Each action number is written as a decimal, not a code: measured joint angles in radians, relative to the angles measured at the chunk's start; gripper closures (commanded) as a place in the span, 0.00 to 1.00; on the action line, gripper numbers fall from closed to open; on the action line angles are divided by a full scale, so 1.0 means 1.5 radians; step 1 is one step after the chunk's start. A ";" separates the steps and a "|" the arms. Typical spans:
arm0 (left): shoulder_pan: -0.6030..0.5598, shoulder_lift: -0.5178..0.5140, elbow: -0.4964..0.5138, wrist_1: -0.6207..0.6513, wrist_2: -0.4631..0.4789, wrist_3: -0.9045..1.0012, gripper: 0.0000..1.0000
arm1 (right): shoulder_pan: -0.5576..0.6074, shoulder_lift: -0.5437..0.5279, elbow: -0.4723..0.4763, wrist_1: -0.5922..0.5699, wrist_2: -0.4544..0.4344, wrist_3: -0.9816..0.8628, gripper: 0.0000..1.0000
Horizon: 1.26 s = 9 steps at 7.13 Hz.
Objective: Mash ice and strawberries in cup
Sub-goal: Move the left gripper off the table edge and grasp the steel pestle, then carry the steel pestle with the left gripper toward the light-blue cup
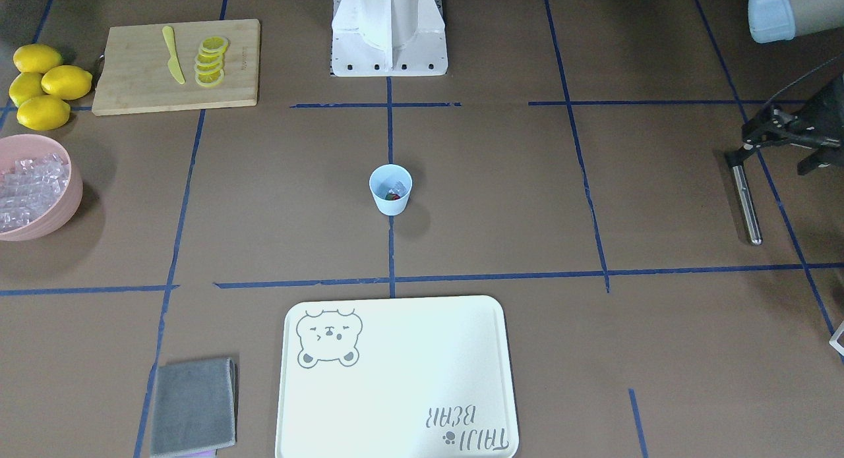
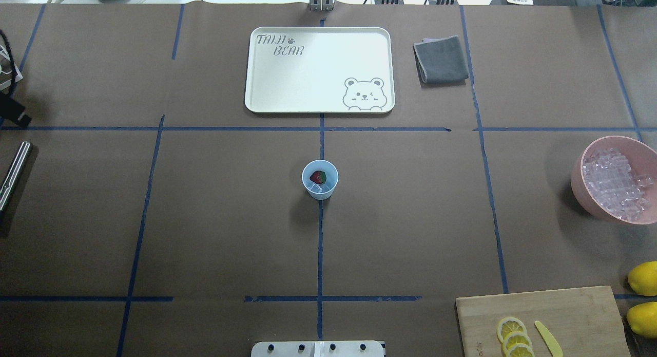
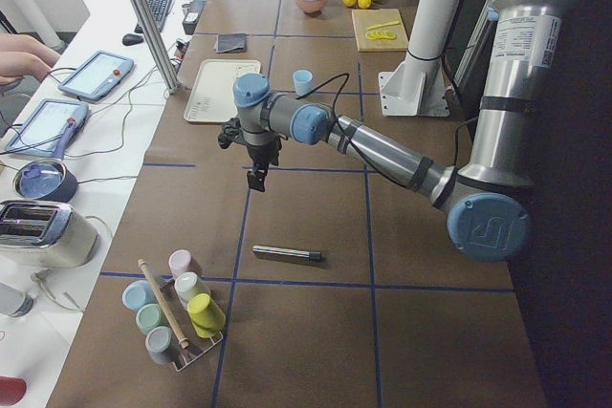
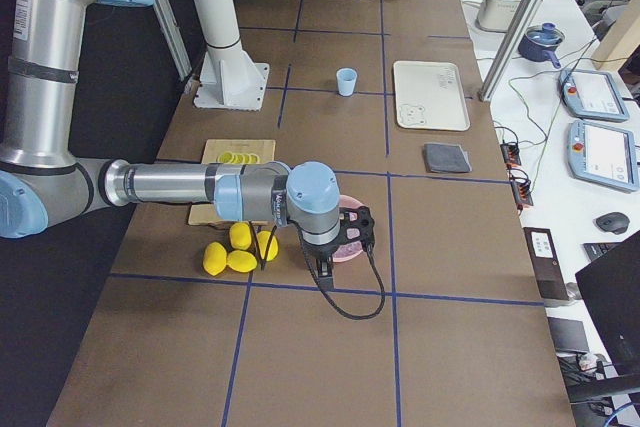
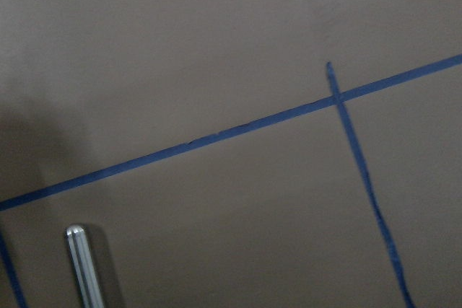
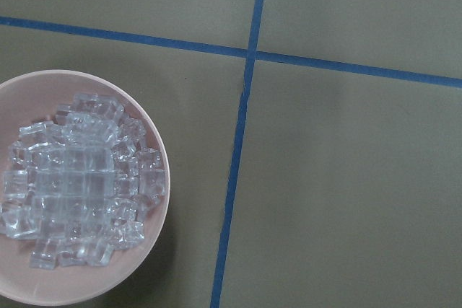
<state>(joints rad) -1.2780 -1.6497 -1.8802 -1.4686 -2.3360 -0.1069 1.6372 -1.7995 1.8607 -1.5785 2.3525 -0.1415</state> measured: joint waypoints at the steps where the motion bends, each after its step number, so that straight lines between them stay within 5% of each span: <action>1: -0.011 0.010 0.032 -0.034 -0.010 -0.007 0.00 | -0.001 0.000 0.000 0.000 0.000 0.000 0.01; 5: 0.019 0.009 0.265 -0.388 -0.009 -0.220 0.00 | -0.001 0.000 0.000 0.000 0.001 0.000 0.01; 9: 0.080 0.007 0.350 -0.472 0.055 -0.257 0.05 | -0.001 0.000 0.000 0.001 0.001 0.000 0.01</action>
<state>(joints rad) -1.1582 -1.6393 -1.3551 -2.1765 -2.2537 -0.4920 1.6352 -1.7993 1.8607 -1.5770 2.3542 -0.1411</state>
